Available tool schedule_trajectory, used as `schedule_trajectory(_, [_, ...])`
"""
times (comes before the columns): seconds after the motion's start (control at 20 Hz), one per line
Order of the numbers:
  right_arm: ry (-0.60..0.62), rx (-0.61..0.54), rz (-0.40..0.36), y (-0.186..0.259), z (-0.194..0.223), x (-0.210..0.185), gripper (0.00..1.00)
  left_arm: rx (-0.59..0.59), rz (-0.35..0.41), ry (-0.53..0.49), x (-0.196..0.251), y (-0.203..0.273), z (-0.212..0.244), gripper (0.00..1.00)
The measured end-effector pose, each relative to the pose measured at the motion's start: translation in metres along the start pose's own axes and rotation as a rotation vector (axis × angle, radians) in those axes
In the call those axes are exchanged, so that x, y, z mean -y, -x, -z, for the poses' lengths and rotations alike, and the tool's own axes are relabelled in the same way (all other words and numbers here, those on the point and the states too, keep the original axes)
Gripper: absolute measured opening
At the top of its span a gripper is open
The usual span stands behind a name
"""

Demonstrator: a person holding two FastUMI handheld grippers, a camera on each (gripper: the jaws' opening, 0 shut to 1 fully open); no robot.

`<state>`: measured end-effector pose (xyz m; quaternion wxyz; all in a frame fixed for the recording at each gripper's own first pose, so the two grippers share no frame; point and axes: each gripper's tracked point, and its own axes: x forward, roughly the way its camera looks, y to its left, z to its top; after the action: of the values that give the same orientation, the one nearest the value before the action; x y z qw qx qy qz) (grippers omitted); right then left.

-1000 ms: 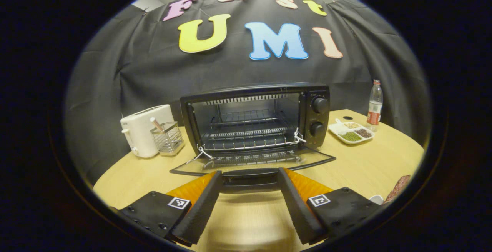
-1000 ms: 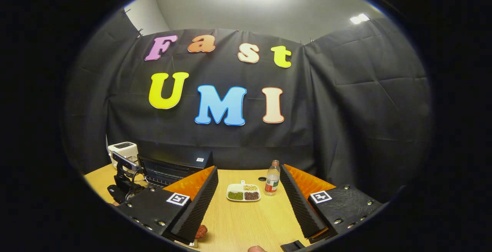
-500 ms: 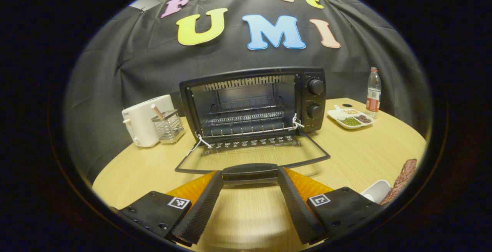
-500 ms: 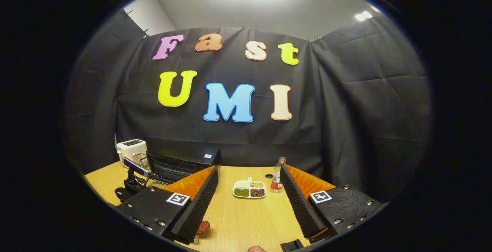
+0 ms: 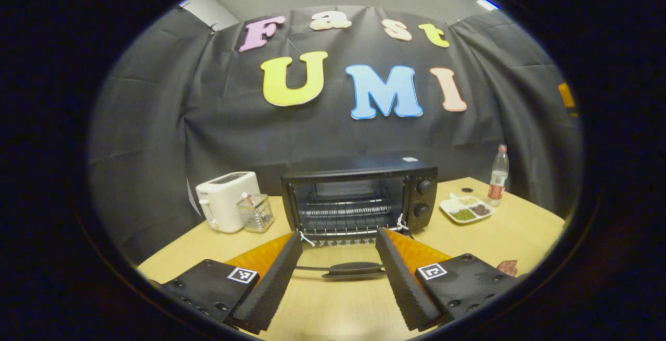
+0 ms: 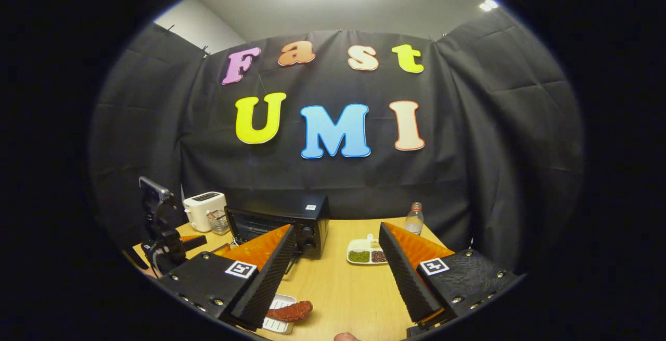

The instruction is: Open the electric oven with the left hand, put the food in, and close the electric oven.

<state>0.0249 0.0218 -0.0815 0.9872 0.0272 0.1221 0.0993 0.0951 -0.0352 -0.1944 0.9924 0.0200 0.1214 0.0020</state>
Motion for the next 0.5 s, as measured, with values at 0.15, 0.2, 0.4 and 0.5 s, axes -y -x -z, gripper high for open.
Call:
schedule_trajectory(0.15, [-0.019, -0.092, -0.06, -0.013, 0.03, -0.012, 0.98, 0.059, -0.023, 0.009, -0.019, 0.023, -0.037, 1.0])
schedule_trajectory(0.2, [-0.032, -0.119, -0.08, -0.016, 0.039, -0.016, 0.98, 0.078, -0.029, 0.007, -0.025, 0.031, -0.048, 1.0])
schedule_trajectory(0.4, [-0.058, -0.225, -0.132, -0.026, 0.081, -0.023, 0.98, 0.123, -0.05, 0.006, -0.043, 0.06, -0.08, 0.9])
schedule_trajectory(0.5, [-0.088, -0.284, -0.151, -0.029, 0.1, -0.026, 0.98, 0.139, -0.063, 0.006, -0.053, 0.074, -0.093, 0.95])
